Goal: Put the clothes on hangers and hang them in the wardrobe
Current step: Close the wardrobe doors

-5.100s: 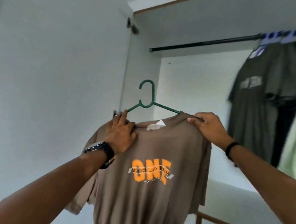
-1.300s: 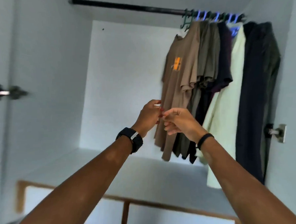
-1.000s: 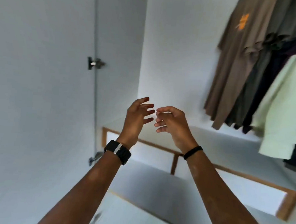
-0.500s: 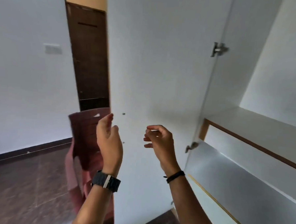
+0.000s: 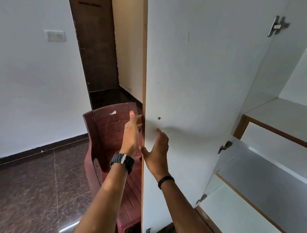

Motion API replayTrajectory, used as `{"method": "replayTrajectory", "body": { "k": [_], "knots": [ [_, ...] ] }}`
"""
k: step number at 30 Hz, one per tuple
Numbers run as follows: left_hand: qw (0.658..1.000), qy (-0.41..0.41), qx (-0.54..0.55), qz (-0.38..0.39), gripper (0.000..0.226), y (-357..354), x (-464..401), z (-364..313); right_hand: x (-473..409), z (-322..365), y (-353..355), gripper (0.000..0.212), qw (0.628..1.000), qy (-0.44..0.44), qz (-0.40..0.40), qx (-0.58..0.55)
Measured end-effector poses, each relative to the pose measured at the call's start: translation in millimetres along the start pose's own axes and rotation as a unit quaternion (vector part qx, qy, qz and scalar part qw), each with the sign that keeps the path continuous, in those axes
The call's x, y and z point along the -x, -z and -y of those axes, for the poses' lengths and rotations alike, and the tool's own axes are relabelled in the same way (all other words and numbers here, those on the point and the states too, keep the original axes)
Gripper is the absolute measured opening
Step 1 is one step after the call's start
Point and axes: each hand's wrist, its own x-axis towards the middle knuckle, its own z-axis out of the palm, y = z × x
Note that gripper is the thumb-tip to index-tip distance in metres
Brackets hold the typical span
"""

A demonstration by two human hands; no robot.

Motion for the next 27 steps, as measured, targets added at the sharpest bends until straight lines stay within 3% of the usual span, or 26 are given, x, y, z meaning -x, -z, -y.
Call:
{"method": "replayTrajectory", "body": {
  "k": [4, 11, 16, 20, 25, 27],
  "knots": [
    [1.000, -0.004, -0.006, -0.017, 0.051, -0.3, 0.4, -3.2, 3.6, -7.2, -8.3, 0.082, 1.000, 0.005, -0.028, -0.009],
    [0.999, -0.034, 0.002, -0.002, 0.036, -16.7, 61.0, 6.3, 49.5, -20.4, 24.0, 0.073, 0.988, 0.019, -0.155, -0.009],
    [0.992, -0.081, 0.039, 0.086, 0.033, -53.1, 137.0, 3.5, 104.4, -46.0, 90.8, 0.068, 0.987, 0.042, -0.154, -0.003],
    [0.972, -0.137, 0.040, 0.185, 0.028, -104.5, 196.1, 15.1, 147.9, -67.8, 171.4, 0.064, 0.988, -0.019, -0.147, -0.034],
    [0.952, -0.159, 0.059, 0.253, 0.029, -185.7, 252.1, 34.0, 179.1, -99.6, 259.0, 0.028, 0.976, -0.070, -0.187, -0.084],
    [0.937, -0.184, 0.012, 0.297, 0.032, -222.9, 270.6, 38.0, 183.6, -118.8, 293.6, 0.021, 0.970, -0.095, -0.212, -0.071]
  ]
}}
